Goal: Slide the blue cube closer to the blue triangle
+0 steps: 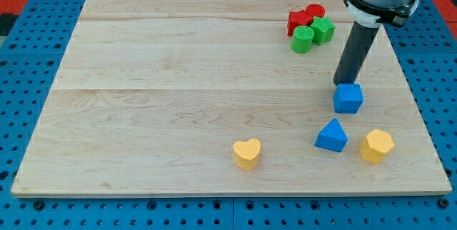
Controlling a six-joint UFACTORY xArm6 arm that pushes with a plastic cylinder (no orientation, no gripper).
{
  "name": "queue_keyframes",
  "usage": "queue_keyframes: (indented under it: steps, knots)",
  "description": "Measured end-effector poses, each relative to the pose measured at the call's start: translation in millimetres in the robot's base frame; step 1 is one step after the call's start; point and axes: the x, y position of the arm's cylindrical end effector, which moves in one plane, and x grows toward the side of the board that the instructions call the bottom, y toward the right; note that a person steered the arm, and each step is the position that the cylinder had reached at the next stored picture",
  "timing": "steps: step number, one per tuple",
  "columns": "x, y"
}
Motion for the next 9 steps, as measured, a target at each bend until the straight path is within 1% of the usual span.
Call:
queue_keyframes:
  steps: [2, 6, 9]
  knots:
    - [18, 8]
    - [24, 8]
    - [57, 8]
